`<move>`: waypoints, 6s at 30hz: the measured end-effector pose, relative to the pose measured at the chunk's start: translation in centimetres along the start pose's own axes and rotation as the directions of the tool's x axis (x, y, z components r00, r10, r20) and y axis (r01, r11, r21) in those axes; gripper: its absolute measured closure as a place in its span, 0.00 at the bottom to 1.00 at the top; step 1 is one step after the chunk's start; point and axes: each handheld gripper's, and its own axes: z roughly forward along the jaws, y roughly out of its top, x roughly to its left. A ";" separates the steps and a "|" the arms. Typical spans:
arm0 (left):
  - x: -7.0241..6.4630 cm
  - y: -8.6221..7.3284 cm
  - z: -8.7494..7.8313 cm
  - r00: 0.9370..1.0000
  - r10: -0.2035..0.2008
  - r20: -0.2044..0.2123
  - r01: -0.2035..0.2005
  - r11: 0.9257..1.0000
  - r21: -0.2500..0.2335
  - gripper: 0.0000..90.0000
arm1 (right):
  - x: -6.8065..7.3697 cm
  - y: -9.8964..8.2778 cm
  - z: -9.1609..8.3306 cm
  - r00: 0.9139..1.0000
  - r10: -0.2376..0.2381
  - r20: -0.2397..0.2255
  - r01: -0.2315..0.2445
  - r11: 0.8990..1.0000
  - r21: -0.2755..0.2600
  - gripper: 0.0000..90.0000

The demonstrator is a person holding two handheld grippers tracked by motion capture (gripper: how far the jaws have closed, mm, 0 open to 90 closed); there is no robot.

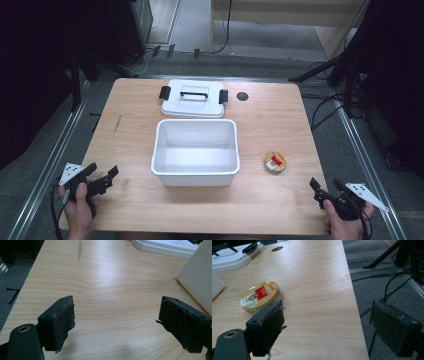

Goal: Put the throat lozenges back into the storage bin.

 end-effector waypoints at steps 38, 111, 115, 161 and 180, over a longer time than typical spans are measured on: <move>0.1 0.1 0.2 1.000 0.001 0.011 -0.001 1.000 0.015 0.15 | 9.2 7.5 6.7 0.928 -0.356 -0.108 0.331 0.658 0.677 0.00; 0.0 0.1 0.3 1.000 0.002 0.016 -0.003 1.000 0.019 0.16 | 17.7 13.9 13.4 0.918 -0.354 -0.178 0.328 0.426 0.843 0.23; 0.0 0.1 0.3 1.000 0.002 0.016 -0.002 1.000 0.019 0.16 | 18.7 15.0 12.7 0.908 -0.363 -0.208 0.360 0.426 0.830 0.23; 0.1 0.1 0.3 1.000 -0.003 0.019 0.003 1.000 0.019 0.16 | 32.2 17.6 9.1 0.491 -0.606 -0.627 0.867 0.269 0.419 0.23; 0.1 0.2 0.3 1.000 -0.005 0.022 0.004 1.000 0.020 0.16 | 33.3 14.2 11.3 0.362 -0.643 -0.675 0.918 0.120 0.377 0.23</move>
